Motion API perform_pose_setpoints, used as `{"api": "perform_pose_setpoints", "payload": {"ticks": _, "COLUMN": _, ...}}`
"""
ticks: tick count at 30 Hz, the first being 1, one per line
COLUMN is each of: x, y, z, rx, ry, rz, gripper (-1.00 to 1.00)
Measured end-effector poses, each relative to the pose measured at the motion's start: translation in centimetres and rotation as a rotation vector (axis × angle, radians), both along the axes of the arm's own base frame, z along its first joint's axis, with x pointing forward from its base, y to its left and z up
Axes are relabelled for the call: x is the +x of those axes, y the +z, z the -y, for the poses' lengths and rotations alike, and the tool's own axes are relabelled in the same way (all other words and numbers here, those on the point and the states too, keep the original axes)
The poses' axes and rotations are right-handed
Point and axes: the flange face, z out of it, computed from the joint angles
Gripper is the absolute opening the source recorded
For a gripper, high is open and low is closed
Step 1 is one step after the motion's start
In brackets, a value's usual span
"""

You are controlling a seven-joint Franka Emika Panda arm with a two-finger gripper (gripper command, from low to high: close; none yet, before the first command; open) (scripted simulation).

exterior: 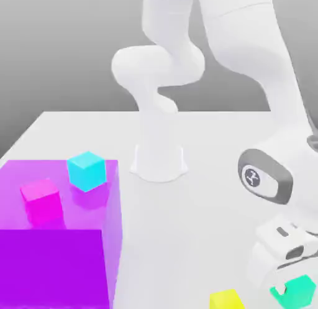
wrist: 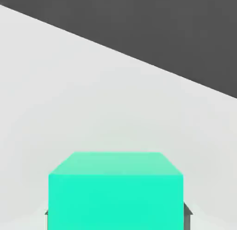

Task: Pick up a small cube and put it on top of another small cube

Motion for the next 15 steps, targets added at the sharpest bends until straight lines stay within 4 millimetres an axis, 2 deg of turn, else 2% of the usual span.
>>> {"api": "perform_pose_setpoints", "payload": {"ticks": 3, "x": 0.1, "y": 3.9, "z": 0.2, "rx": -0.001, "ry": -0.005, "rz": 0.0, "gripper": -1.0}}
{"api": "perform_pose_setpoints", "payload": {"ticks": 7, "x": 3.6, "y": 8.3, "z": 9.7, "rx": -0.005, "ry": -0.25, "rz": -0.001, "gripper": -1.0}}
{"api": "perform_pose_setpoints", "payload": {"ticks": 8, "x": 4.1, "y": 8.1, "z": 11.4, "rx": -0.002, "ry": -0.295, "rz": -0.001, "gripper": -1.0}}
{"api": "perform_pose_setpoints", "payload": {"ticks": 9, "x": 4.4, "y": 7.3, "z": 12.3, "rx": -0.001, "ry": -0.318, "rz": -0.001, "gripper": -1.0}}
{"api": "perform_pose_setpoints", "payload": {"ticks": 11, "x": 4.5, "y": 4.7, "z": 13.0, "rx": -0.001, "ry": -0.335, "rz": -0.001, "gripper": -1.0}}
{"api": "perform_pose_setpoints", "payload": {"ticks": 12, "x": 4.5, "y": 3.8, "z": 13.1, "rx": -0.001, "ry": -0.337, "rz": -0.001, "gripper": 1.0}}
{"api": "perform_pose_setpoints", "payload": {"ticks": 15, "x": 4.5, "y": 3.8, "z": 13.1, "rx": -0.001, "ry": -0.337, "rz": -0.001, "gripper": 1.0}}
